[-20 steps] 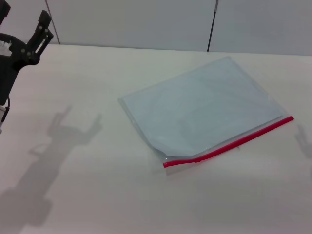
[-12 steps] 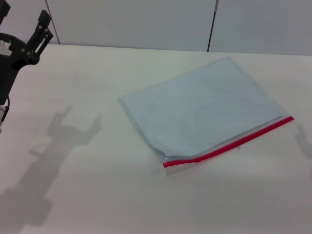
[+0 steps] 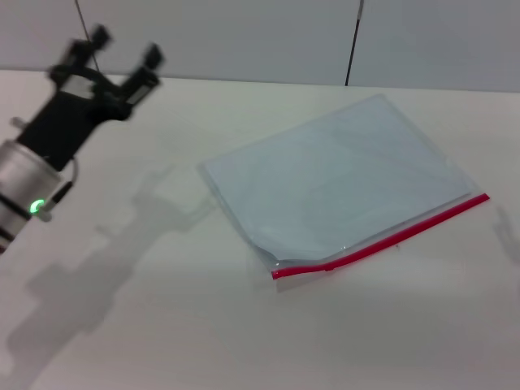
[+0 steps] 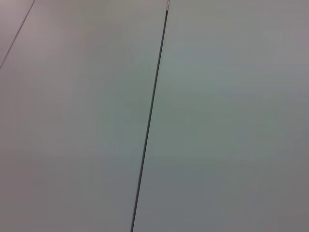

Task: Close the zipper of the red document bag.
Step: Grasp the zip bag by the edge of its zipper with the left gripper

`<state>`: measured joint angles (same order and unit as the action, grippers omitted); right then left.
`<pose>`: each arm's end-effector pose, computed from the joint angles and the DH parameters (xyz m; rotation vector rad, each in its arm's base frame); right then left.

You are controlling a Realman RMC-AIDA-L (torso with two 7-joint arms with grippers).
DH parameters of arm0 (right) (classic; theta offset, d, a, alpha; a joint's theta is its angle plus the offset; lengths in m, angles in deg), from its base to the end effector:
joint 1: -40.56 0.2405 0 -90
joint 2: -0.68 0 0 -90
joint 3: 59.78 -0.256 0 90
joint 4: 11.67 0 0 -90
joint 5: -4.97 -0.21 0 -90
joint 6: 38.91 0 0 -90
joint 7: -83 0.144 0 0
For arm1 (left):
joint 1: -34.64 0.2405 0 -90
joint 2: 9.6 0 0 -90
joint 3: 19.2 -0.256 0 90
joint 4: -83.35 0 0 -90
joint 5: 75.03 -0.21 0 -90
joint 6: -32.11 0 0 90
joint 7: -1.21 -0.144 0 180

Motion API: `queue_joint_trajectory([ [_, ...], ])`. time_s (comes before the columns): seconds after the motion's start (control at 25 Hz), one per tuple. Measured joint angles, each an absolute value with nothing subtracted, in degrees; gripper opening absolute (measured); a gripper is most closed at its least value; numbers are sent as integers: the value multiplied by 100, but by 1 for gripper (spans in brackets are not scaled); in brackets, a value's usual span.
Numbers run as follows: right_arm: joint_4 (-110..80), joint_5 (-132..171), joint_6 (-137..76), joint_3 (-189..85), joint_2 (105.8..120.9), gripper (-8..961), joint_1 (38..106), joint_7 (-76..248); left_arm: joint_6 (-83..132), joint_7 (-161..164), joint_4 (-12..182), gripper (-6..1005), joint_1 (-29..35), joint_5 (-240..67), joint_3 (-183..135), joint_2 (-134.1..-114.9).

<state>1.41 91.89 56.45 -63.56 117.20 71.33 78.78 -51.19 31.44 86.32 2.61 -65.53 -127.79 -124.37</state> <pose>0.2605 0.3242 0.0154 -1.4796 0.0487 0.9509 -0.2757 0.3520 0.0175 -1.8430 -0.3717 -1.0949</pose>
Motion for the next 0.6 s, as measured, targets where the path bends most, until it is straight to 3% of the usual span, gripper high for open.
queue_joint_trajectory([
  [0.24,143,9186,5645,-6356,11713,755,7117,7878,-4706,4302,8633,888,-209,-7807,-13251,-12106],
  [0.6,143,9162,5637,-6356,11704,755,7108,7878,-4174,5749,8650,887,-954,-9549,-13683,-11821],
])
